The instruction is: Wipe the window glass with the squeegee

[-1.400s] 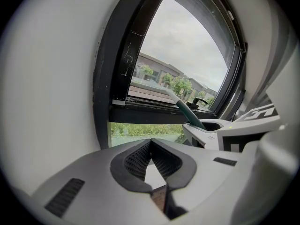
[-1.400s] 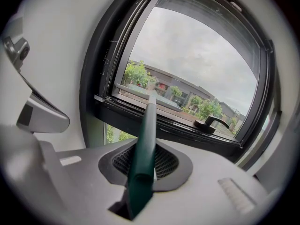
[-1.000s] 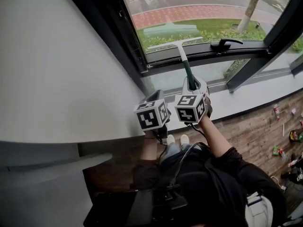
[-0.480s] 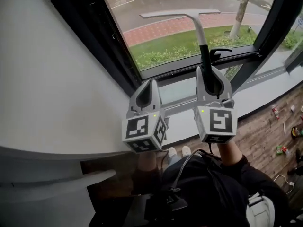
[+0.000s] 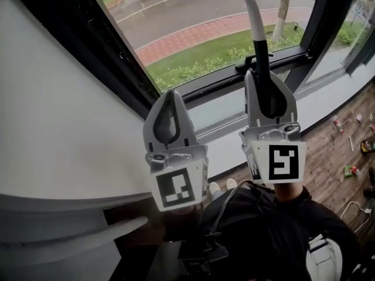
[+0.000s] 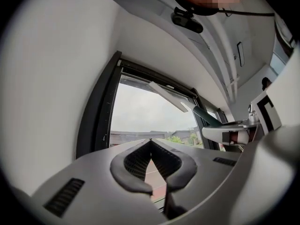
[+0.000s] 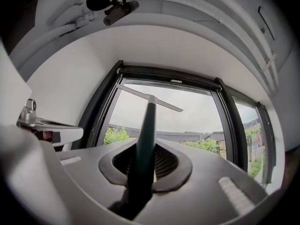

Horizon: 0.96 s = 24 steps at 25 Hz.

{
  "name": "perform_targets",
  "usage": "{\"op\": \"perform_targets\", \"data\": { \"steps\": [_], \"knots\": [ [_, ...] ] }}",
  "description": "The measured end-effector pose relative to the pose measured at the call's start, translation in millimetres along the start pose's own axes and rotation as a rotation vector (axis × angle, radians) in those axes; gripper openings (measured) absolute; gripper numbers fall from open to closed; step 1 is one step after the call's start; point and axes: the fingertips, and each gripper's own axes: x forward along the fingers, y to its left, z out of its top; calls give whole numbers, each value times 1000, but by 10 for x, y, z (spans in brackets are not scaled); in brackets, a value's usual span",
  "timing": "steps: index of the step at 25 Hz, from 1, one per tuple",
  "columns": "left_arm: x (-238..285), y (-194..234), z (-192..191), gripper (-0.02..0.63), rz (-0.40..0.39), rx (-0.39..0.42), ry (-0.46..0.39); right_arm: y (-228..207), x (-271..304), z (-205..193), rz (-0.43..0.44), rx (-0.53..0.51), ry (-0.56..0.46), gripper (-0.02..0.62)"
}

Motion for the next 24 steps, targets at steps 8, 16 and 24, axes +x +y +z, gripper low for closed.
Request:
{"op": "perform_targets", "data": {
  "steps": [8, 16, 24],
  "knots": [
    [-5, -72, 24, 3, -21, -1, 0, -62, -48, 10, -12, 11, 16, 60],
    [13, -102, 27, 3, -25, 8, -4, -76, -43, 2, -6, 21, 10, 60],
    [55, -105, 23, 3, -28, 9, -14, -85, -16, 9, -7, 9, -4, 60]
  ]
}}
